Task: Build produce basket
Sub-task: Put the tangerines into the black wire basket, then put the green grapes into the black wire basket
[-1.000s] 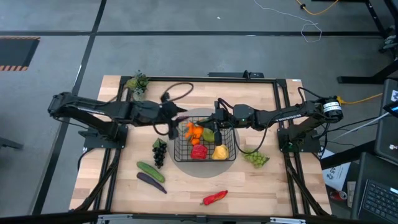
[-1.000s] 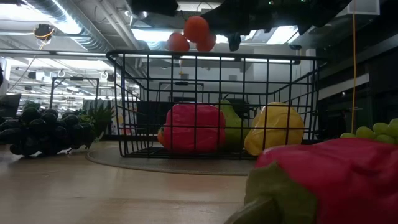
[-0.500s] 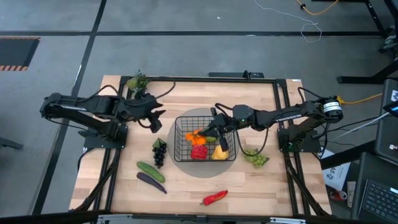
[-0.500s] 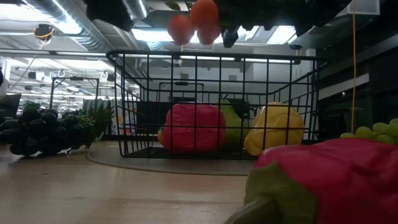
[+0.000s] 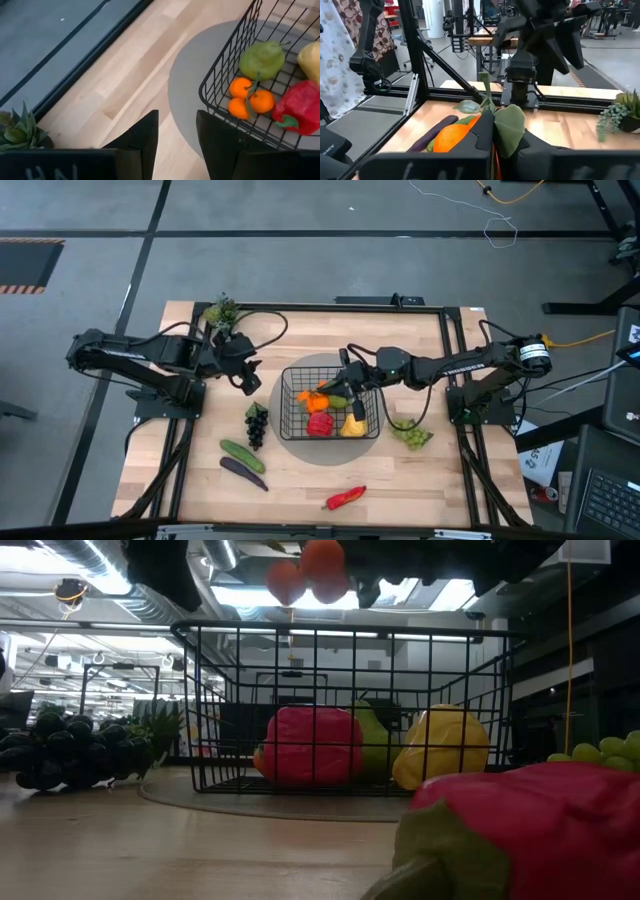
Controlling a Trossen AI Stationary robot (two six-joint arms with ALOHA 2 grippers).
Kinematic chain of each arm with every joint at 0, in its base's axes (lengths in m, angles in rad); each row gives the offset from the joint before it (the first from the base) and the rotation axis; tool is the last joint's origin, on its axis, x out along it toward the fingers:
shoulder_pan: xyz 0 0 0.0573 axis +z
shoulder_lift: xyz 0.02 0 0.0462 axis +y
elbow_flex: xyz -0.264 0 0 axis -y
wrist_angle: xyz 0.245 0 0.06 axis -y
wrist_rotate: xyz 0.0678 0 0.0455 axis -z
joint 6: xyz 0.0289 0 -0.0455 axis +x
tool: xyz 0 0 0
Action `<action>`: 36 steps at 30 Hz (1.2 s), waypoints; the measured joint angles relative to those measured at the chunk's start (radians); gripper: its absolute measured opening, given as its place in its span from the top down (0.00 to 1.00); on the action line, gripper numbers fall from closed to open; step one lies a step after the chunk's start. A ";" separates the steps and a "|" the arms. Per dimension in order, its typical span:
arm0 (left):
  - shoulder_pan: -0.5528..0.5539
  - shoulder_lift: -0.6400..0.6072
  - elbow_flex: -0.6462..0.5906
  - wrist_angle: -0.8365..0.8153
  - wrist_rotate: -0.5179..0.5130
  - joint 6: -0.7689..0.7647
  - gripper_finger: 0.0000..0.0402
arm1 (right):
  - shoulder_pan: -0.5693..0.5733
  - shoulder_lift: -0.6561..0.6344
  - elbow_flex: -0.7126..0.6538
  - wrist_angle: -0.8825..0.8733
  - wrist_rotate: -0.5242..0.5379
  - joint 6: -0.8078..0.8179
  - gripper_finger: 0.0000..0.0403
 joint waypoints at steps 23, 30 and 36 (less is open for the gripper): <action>0.000 0.002 0.000 -0.001 0.013 -0.006 0.68 | 0.002 0.000 0.000 0.033 0.063 -0.048 0.55; 0.000 0.002 0.000 -0.052 0.083 -0.056 0.68 | 0.002 0.000 0.000 -0.001 0.062 0.000 0.55; 0.000 0.002 0.000 -0.080 0.083 -0.086 0.68 | -0.001 -0.005 0.007 -0.023 0.058 0.058 0.55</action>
